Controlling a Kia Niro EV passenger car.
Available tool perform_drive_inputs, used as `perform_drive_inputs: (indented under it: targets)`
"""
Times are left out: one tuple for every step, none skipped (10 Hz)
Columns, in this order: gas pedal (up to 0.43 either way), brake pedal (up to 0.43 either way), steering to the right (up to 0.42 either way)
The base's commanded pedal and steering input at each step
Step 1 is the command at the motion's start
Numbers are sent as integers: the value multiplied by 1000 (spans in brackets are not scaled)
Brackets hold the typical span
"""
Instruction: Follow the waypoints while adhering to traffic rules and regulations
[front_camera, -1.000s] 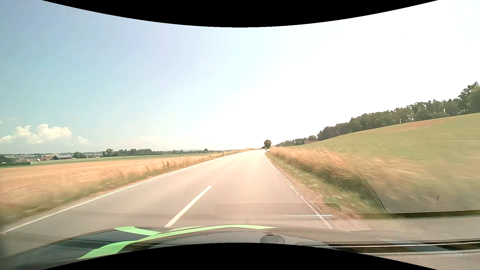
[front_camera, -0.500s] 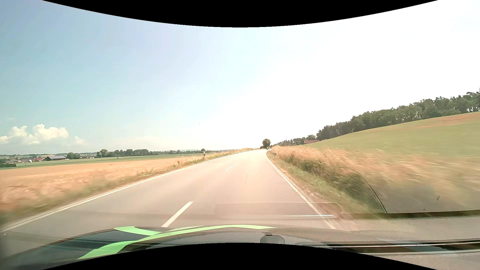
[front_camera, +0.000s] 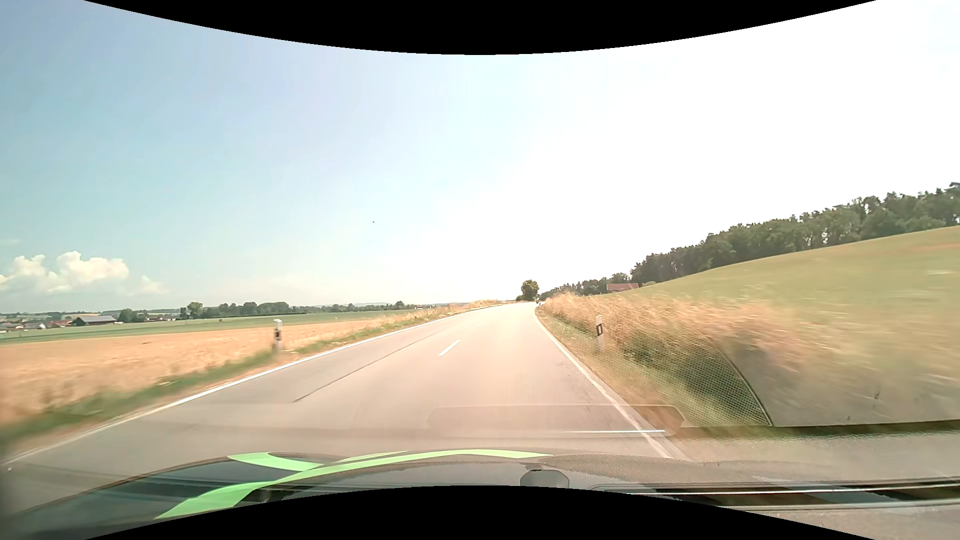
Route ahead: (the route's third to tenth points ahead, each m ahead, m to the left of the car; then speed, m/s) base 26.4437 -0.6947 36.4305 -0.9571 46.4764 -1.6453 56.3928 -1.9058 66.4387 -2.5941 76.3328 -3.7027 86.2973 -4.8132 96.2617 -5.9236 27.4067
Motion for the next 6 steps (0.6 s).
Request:
perform_drive_inputs:
  targets:
    - [268,0,6]
    - [268,0,6]
    - [287,0,7]
    - [287,0,7]
    - [287,0,7]
    - [287,0,7]
